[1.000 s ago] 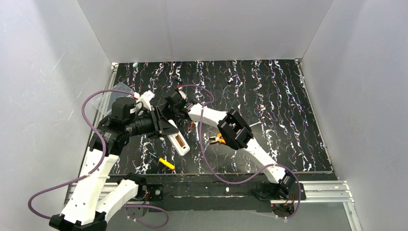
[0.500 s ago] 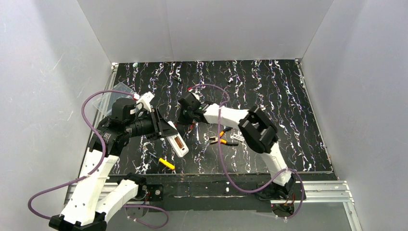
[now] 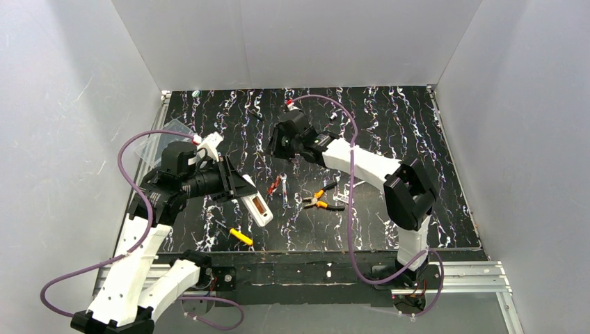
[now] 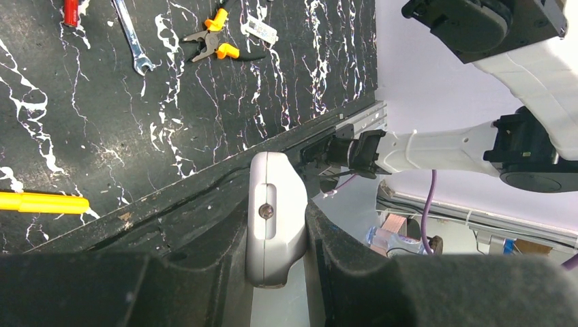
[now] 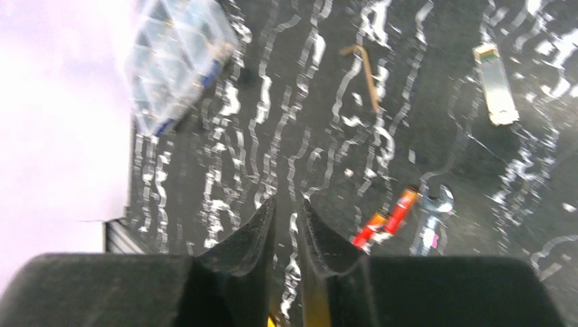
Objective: Load the batteries into the remote control
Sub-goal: Move the battery to the center of the board.
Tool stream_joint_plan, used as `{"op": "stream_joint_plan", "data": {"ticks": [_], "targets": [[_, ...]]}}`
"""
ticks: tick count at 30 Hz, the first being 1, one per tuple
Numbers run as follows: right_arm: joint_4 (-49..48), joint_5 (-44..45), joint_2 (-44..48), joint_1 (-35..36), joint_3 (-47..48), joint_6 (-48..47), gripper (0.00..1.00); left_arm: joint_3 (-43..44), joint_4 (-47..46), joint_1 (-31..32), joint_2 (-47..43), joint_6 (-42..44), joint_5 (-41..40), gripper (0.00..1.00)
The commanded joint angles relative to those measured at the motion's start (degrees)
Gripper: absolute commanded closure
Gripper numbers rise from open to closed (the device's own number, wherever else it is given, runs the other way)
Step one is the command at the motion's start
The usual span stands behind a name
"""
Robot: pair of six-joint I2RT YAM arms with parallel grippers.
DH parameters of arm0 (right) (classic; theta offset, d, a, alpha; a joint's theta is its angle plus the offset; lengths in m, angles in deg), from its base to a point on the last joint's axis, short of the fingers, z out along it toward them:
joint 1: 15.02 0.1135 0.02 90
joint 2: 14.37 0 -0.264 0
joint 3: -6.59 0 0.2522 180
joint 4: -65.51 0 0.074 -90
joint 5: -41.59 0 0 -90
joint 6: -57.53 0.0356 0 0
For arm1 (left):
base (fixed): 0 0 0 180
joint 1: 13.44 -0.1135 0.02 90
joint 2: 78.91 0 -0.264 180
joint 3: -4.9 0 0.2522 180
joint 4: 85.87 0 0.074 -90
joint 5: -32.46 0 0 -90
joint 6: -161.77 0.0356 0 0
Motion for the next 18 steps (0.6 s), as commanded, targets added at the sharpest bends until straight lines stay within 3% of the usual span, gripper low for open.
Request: {"op": "stream_joint_plan", "data": {"ticks": [1,4,9,14,18], "targets": [[11.34,0.74,-1.47,-0.74,1.96,-3.87,0.7,0.33,1.11,0.26,-0.17,-0.07,1.78,1.0],[16.59,-0.4,-4.34,-0.74,3.75,-4.43,0.55,-0.01,0.9,0.29,-0.01,-0.36,1.9,1.0],[19.16,-1.11,-7.4,-0.4,4.48,-2.83,0.41,-0.63,0.37,0.26,-0.19,-0.91,2.1,1.0],[19.15,-3.87,-9.89,-0.26,6.11,-1.79,0.39,-0.62,0.9,0.26,-0.24,-0.76,2.09,1.0],[19.73,-5.79,-10.57,0.3,7.46,-1.41,0.45,-0.63,0.91,0.26,-0.32,-0.76,1.98,1.0]]}}
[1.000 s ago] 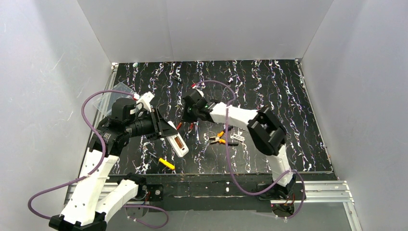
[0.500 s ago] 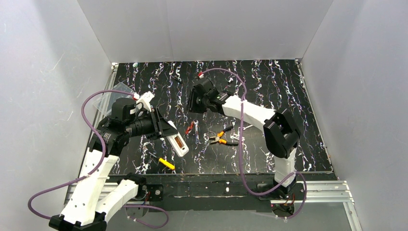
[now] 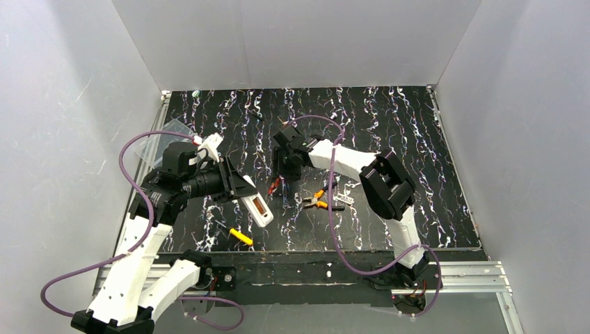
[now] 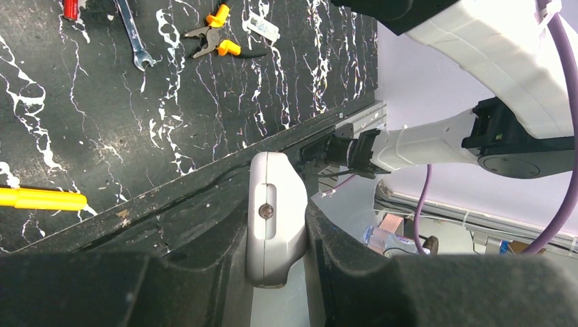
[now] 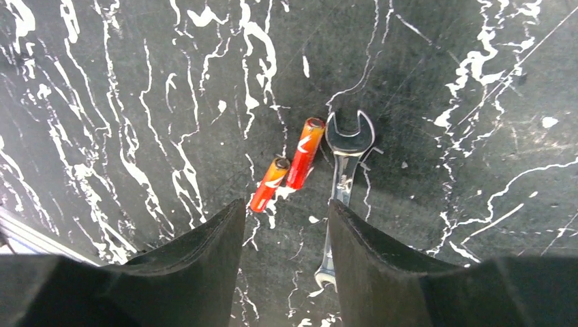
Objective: Load the batteries into the remote control
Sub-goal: Move the battery to the center of the board.
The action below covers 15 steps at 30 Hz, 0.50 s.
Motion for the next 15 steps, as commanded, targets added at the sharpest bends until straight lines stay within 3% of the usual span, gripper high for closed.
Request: {"op": "stream_joint_plan", "data": {"ticks": [1,9,15], "targets": [[1.26,-2.93,0.3,0.94,3.86,1.01,0.46,-0.1,0.85,0.26,-0.36,-0.01,1.98,1.0],[1.97,-3.9,0.72,2.91,1.24,6.27,0.54,-0.2,0.49,0.26,-0.52,-0.25,2.0,1.0],[5.11,-2.04,-2.18,4.15,4.52,8.3,0.58,-0.18,0.59,0.27,-0.79,-0.17,2.0,1.0]]}}
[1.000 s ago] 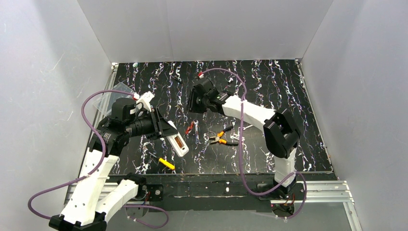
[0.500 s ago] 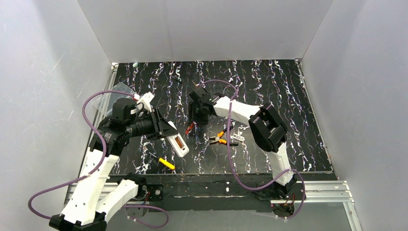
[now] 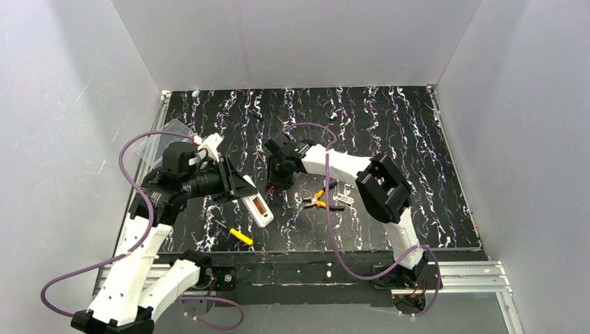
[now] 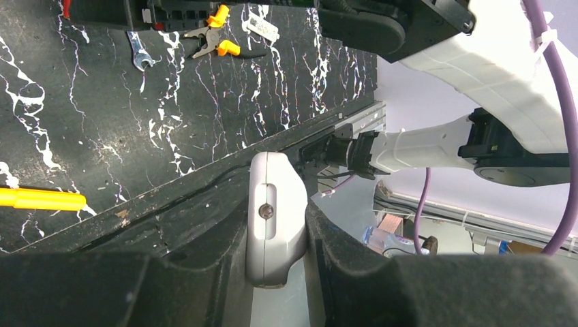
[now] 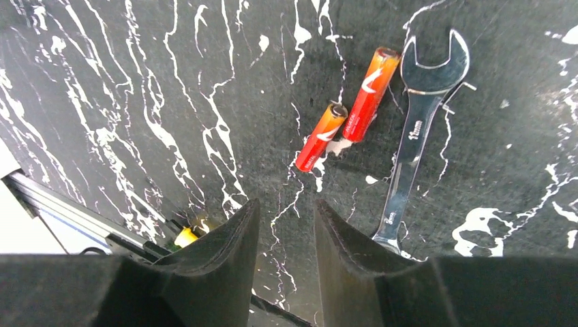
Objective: Load the batteries into the remote control
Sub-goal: Move the battery to the center of the board, then pick up the battery from the center of the board.
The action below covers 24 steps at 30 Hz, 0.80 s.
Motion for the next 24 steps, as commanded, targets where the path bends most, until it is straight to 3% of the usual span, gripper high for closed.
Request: {"op": "stream_joint_plan", "data": {"ticks": [1,16,24], "targets": [[3.65,1.75,-2.39,0.89,3.86,2.57,0.58,-0.18,0.6,0.28,-0.78,0.03,2.0,1.0],[9.1,7.28,-9.29,1.02,12.14,4.05,0.58,0.91,3.17,1.06,-1.71,2.41,0.55,1.0],[11.91,6.8,-11.44,1.41,12.83,2.44,0.67,1.68,4.68,1.61,-1.75,3.88,-0.64,1.0]]}}
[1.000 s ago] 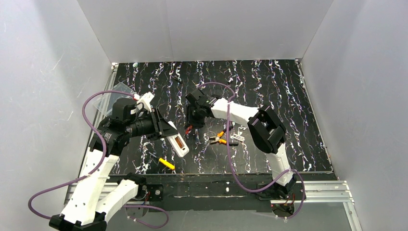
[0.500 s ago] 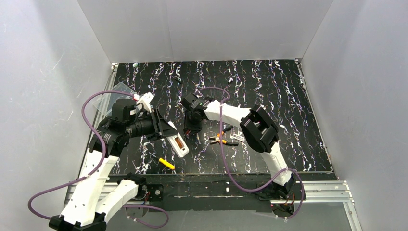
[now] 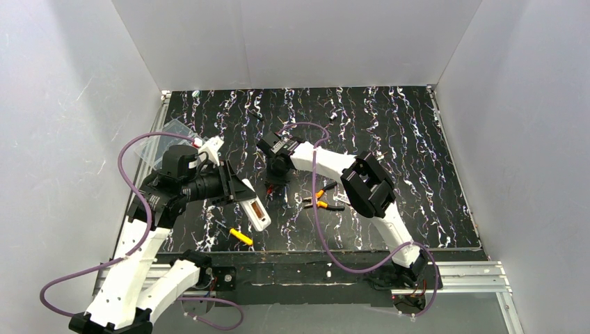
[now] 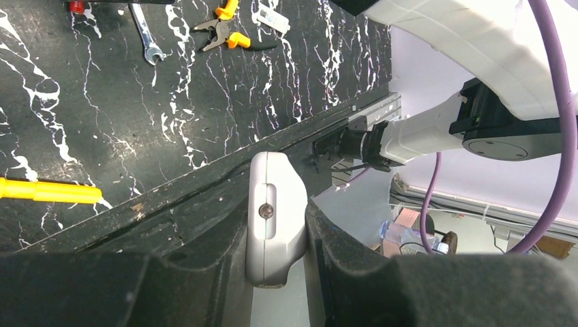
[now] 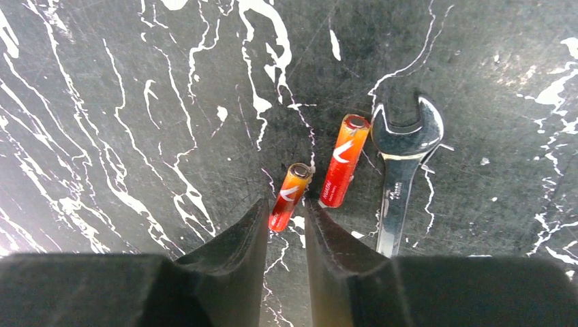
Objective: Load the batteries into the remote control
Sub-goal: Pick up the battery from the center of the board, then place the battery at the center of the board.
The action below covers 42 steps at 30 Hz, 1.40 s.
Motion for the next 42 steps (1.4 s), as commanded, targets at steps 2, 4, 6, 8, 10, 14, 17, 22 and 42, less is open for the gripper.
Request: {"op": "stream_joint_plan", "data": {"ticks": [2,4,6,8,10,14,17,22,42], "targets": [[3.91,1.07,-1.65,0.61,0.77,-1.39,0.69,1.8,3.0,0.63,-0.54,1.83,0.53,1.0],[4.62,1.23,-1.83,0.77,0.79,-2.2,0.71,1.89,2.91,0.73,-0.42,1.86,0.53,1.0],[5.06,1.28,-1.94,0.84,0.66,-3.0,0.74,1.89,2.81,0.82,-0.32,1.83,0.52,1.0],[5.11,0.98,-1.88,1.09,0.61,-4.02,0.78,1.77,2.77,0.82,-0.27,1.85,0.53,1.0],[5.02,0.77,-1.77,1.38,0.77,-5.08,0.81,1.76,2.71,0.84,-0.19,1.78,0.43,1.0],[3.72,-0.2,-1.42,2.42,1.55,-8.66,0.85,1.88,2.72,0.84,0.1,1.67,0.37,1.0],[0.0,-2.54,1.74,3.26,-1.89,-11.67,0.99,2.79,3.25,0.89,0.61,2.07,0.01,1.0],[-15.34,-1.95,22.36,-1.3,-15.95,-19.14,0.99,4.11,2.11,0.9,1.1,1.66,0.43,1.0],[4.3,19.55,10.56,-12.53,-14.8,-33.89,0.87,0.04,-10.28,0.83,-0.14,1.28,12.1,1.0]]}}
